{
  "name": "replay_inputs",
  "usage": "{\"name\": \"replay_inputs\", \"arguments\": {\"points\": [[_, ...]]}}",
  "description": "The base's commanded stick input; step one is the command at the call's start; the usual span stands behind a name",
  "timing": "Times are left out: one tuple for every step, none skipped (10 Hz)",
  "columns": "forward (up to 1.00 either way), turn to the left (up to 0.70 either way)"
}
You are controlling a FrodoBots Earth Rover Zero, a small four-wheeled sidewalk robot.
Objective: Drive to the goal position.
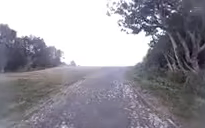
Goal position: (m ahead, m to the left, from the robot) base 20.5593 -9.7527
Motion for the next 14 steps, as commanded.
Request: {"name": "replay_inputs", "arguments": {"points": [[0.69,-0.09],[0.69,-0.09],[0.69,-0.09],[0.69,-0.09],[0.69,-0.04],[0.69,-0.02],[0.69,0.00],[0.69,0.00],[0.69,0.00],[0.69,0.00],[0.69,0.00],[0.69,0.00],[0.69,0.00],[0.69,0.00]]}}
